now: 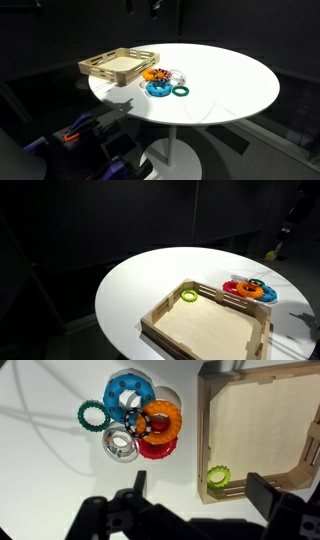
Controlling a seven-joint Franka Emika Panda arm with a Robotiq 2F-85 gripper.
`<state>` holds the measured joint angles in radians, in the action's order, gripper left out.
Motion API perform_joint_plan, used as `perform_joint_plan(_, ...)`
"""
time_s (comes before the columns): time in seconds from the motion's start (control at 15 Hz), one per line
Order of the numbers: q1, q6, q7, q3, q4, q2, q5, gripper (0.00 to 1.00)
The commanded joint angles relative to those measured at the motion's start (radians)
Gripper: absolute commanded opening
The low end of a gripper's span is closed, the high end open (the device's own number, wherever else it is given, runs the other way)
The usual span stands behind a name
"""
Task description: Remove the green ring from the crate and put it on the pile on the right
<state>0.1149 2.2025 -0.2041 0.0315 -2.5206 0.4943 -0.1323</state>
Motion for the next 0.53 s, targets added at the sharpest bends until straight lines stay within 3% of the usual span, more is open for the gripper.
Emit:
perform_joint_plan(0.0,0.009,-0.013,0.019,-0.031,0.075,-0.046,0.0,1.0)
perform_joint_plan(0.47,0.025,-0.047,0.072,-0.112,0.206,-0.171,0.031,1.0)
